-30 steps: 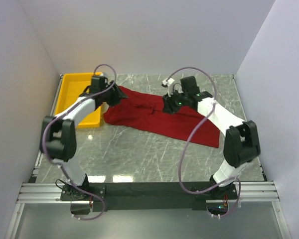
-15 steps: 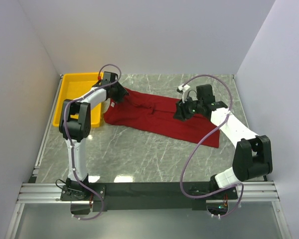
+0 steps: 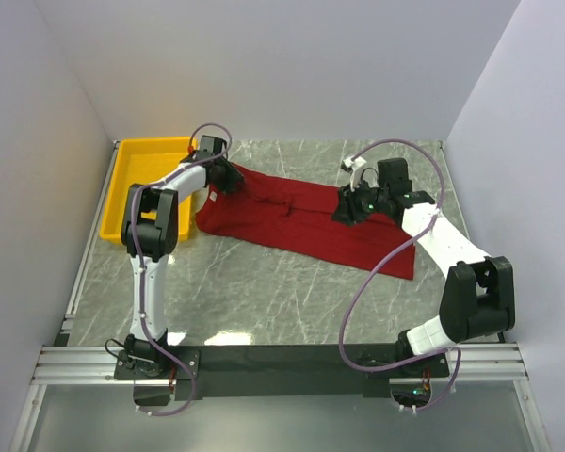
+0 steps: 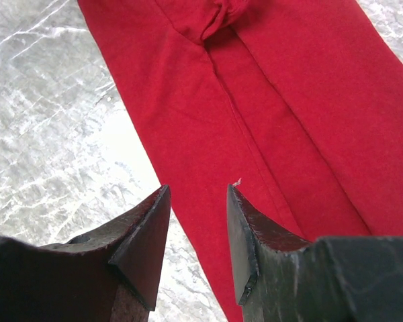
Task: Fold and stack the t-shirts
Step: Fold the tshirt
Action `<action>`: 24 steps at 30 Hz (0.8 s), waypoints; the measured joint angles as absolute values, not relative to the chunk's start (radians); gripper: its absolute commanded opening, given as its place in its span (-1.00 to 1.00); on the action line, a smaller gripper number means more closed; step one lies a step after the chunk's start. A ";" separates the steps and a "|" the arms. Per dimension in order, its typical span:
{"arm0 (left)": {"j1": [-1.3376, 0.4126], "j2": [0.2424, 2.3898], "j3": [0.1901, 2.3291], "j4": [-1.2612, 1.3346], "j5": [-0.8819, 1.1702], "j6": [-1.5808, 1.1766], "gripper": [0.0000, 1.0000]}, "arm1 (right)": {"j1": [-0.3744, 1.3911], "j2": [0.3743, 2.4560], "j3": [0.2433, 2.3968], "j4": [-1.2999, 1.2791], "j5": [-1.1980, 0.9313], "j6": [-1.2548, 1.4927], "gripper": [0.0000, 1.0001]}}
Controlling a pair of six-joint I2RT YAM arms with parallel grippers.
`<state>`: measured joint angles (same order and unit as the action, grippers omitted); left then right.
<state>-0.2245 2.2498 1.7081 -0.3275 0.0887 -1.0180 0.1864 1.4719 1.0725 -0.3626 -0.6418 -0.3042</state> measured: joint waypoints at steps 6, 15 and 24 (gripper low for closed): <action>-0.225 2.273 1.735 -0.327 0.090 -1.018 -0.29 | 0.181 1.472 1.073 -0.361 -0.649 -0.303 -0.10; -0.227 2.290 1.762 -0.325 0.096 -1.020 -0.82 | 0.178 1.472 1.073 -0.360 -0.657 -0.300 -0.10; -0.227 2.302 1.795 -0.312 0.120 -1.028 -0.99 | 0.174 1.468 1.071 -0.359 -0.666 -0.295 -0.12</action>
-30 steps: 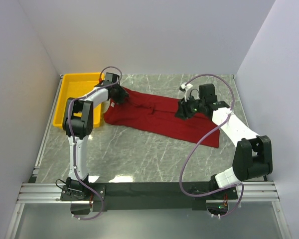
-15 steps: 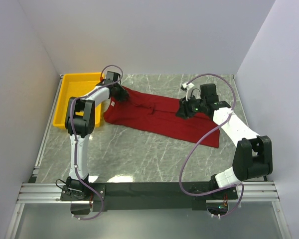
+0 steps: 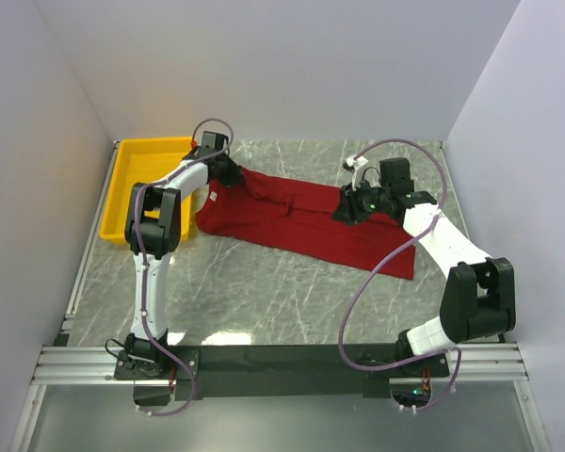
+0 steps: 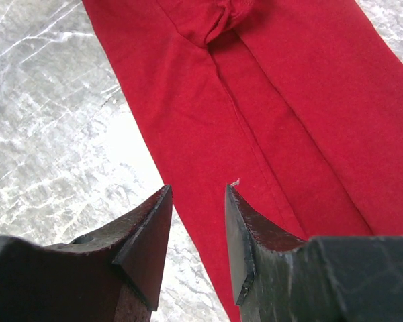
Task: Fold and stack the t-shirts
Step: Fold the tshirt
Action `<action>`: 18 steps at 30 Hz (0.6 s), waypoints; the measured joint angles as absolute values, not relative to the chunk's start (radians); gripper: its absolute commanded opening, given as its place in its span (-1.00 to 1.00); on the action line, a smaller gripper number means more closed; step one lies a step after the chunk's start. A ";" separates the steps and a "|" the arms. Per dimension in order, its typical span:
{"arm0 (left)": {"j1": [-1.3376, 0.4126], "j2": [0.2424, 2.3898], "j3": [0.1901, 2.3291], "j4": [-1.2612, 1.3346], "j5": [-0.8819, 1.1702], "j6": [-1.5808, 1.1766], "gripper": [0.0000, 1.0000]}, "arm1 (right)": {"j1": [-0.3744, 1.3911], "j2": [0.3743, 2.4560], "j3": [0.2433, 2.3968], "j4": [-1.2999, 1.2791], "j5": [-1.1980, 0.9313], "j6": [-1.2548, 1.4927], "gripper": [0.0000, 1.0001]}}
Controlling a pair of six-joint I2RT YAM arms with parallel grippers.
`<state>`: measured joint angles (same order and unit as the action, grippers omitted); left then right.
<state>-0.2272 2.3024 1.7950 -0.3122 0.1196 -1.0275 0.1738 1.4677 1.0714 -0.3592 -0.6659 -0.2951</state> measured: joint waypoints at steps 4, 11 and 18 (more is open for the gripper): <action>-0.227 2.311 1.824 -0.304 0.138 -1.056 -0.99 | 0.171 1.465 1.071 -0.359 -0.670 -0.292 -0.12; -0.227 2.361 1.891 -0.263 0.191 -1.127 -0.98 | 0.167 1.464 1.071 -0.359 -0.671 -0.292 -0.13; -0.224 2.429 1.895 -0.218 0.249 -1.206 -0.53 | 0.156 1.464 1.070 -0.359 -0.672 -0.292 -0.13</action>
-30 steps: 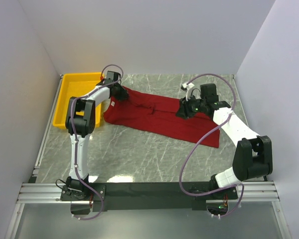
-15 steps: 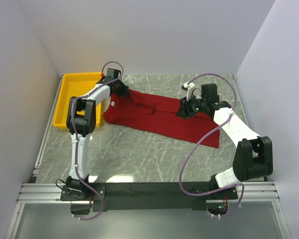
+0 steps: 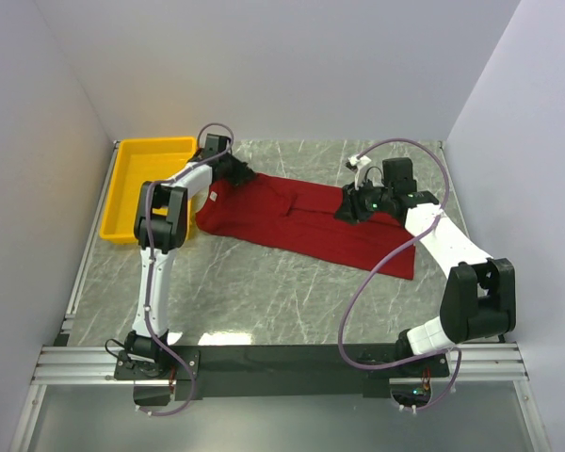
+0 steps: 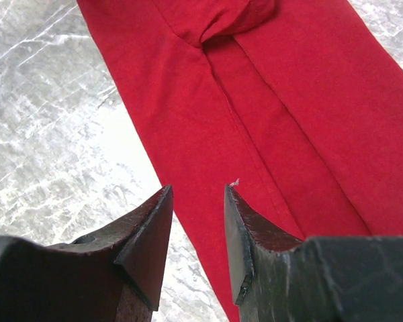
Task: Fold and stack the t-shirts
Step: Fold the tshirt
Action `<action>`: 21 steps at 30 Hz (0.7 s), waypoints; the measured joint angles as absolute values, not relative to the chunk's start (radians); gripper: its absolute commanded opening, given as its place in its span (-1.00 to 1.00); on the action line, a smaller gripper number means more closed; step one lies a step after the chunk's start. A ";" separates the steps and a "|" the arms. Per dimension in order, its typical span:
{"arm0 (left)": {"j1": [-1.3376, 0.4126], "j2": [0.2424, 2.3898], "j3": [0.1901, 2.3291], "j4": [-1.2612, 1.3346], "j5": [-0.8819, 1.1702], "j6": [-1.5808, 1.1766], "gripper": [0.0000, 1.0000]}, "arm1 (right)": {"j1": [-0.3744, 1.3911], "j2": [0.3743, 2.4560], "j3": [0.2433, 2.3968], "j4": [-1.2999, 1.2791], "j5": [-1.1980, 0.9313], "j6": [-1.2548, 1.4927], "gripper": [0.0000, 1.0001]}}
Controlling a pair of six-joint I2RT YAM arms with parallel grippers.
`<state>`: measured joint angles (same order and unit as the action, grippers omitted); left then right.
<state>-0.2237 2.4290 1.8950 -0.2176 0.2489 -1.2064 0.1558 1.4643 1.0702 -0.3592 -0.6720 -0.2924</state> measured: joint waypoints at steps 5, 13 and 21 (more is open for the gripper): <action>-0.215 2.436 1.899 -0.184 0.265 -1.224 -0.21 | 0.153 1.461 1.058 -0.360 -0.675 -0.293 -0.13; -0.176 2.367 1.875 -0.160 0.250 -1.137 0.04 | 0.150 1.461 1.052 -0.360 -0.675 -0.295 -0.13; -0.155 2.146 1.805 -0.209 0.237 -0.857 0.11 | 0.111 1.461 1.053 -0.402 -0.674 -0.355 -0.07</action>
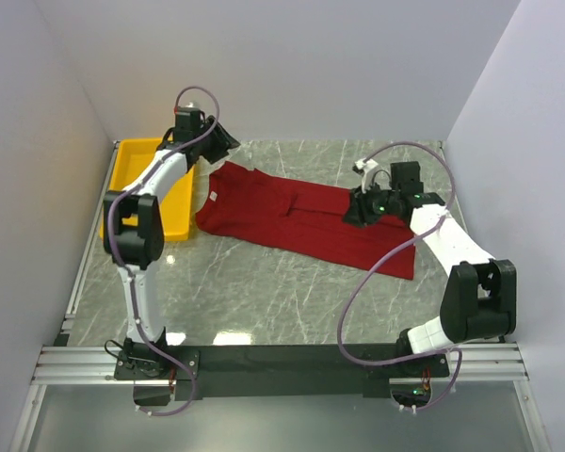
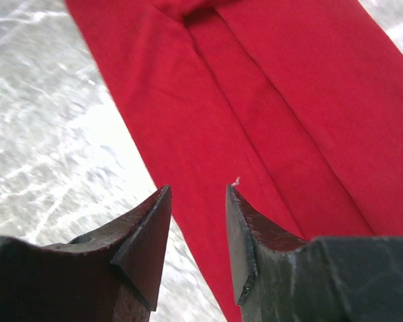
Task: Fold and stack the t-shirts
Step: Fold the tshirt
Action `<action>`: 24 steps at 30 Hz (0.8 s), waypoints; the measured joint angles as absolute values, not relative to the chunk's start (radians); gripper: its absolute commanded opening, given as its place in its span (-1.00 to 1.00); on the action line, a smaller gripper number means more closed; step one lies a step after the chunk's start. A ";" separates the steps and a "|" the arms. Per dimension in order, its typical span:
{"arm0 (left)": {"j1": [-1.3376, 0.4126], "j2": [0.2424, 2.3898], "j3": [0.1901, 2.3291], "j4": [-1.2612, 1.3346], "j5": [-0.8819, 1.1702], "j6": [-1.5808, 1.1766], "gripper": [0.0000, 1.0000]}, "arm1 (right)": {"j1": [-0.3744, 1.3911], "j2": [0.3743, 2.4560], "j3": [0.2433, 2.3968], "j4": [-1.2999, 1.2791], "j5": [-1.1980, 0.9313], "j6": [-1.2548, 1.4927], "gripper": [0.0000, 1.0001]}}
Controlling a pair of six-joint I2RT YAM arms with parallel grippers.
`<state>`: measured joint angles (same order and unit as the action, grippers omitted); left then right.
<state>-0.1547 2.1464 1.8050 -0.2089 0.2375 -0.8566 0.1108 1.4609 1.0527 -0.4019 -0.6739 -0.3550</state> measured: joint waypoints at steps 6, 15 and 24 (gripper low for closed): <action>-0.214 1.846 1.542 -0.292 0.149 -0.593 0.24 | -0.010 1.456 1.050 -0.500 -0.657 -0.428 -0.02; -0.279 1.643 1.214 -0.391 -0.039 -0.374 0.28 | -0.189 1.377 0.949 -0.649 -0.617 -0.535 0.01; -0.288 1.735 1.209 -0.412 -0.163 -0.257 0.22 | -0.253 1.372 0.878 -0.714 -0.580 -0.609 0.00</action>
